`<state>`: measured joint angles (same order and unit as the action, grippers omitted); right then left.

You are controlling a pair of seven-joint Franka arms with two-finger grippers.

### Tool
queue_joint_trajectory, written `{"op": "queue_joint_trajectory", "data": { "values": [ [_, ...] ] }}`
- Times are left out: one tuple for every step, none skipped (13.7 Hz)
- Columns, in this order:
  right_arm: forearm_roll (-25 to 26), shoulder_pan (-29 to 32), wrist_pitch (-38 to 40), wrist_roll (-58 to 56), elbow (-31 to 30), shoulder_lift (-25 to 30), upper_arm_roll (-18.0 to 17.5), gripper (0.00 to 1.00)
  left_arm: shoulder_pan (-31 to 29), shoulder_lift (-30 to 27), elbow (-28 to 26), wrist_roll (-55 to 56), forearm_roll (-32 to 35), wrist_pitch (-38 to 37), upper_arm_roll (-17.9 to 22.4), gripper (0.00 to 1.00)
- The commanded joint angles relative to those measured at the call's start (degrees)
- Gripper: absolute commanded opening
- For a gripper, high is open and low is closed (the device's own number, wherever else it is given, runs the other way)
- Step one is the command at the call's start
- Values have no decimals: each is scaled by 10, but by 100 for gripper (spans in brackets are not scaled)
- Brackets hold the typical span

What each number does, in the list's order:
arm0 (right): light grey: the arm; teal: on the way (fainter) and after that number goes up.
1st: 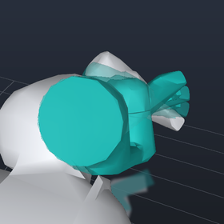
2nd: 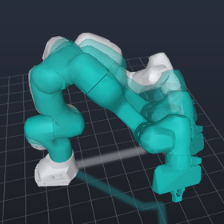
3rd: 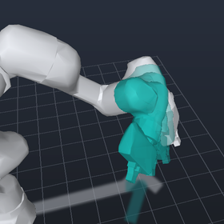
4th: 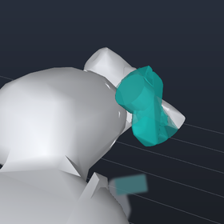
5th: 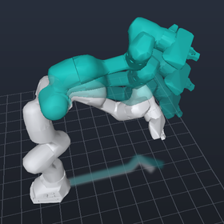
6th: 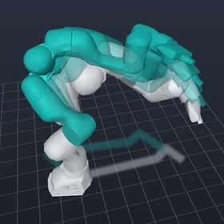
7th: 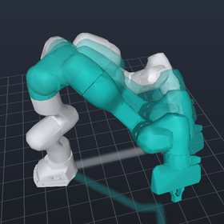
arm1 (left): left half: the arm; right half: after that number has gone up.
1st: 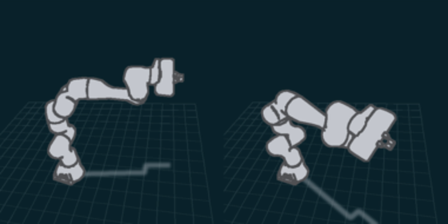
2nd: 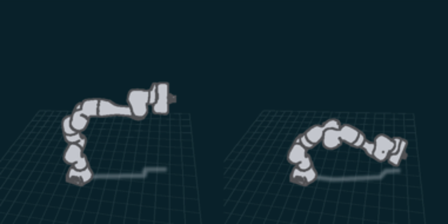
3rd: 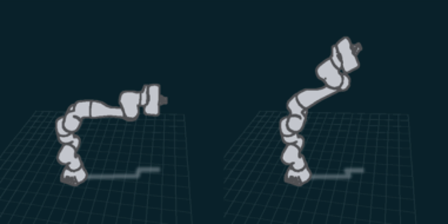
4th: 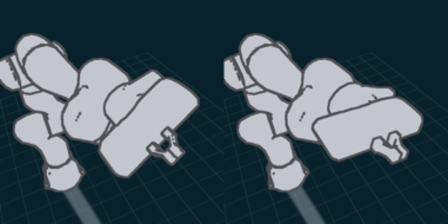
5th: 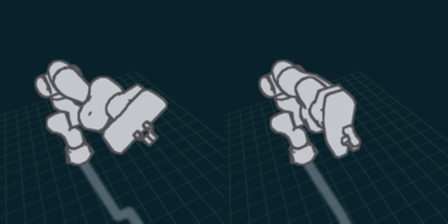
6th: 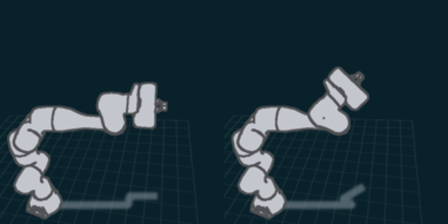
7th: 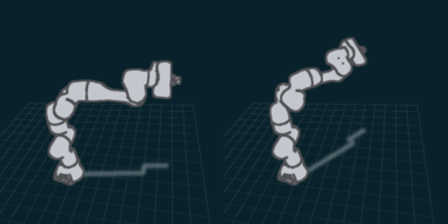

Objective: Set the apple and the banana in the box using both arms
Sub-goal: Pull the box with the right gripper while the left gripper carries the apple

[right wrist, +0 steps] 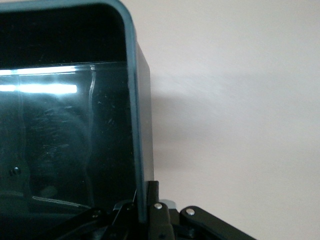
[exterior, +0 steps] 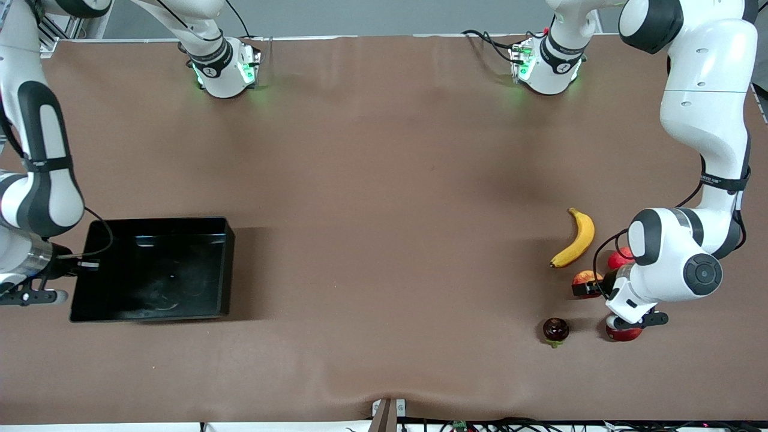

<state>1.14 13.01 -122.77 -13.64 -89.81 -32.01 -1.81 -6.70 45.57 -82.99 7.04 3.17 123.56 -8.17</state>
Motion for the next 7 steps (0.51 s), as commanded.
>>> {"op": "queue_joint_trajectory", "data": {
  "values": [
    [-9,-56,19,69,-5,27,0,0,-2,-7,-10,3,11,-5,-1,43],
    [-17,-76,32,95,-5,33,0,0,-2,-5,-10,2,11,-5,-1,26],
    [-38,-91,42,108,-5,37,1,0,-2,-7,-10,2,11,-6,-1,8],
    [-63,-104,53,114,-5,41,1,0,-2,-9,-9,2,11,-6,-1,0],
    [-84,-114,69,114,-5,46,1,0,0,-18,-9,-2,11,-11,0,0],
    [-100,-127,84,117,-5,48,1,0,1,-25,-4,-2,12,-32,-1,0],
    [-111,-139,94,130,-6,54,1,0,2,-37,-4,-2,12,-46,-2,0]
  ]
}}
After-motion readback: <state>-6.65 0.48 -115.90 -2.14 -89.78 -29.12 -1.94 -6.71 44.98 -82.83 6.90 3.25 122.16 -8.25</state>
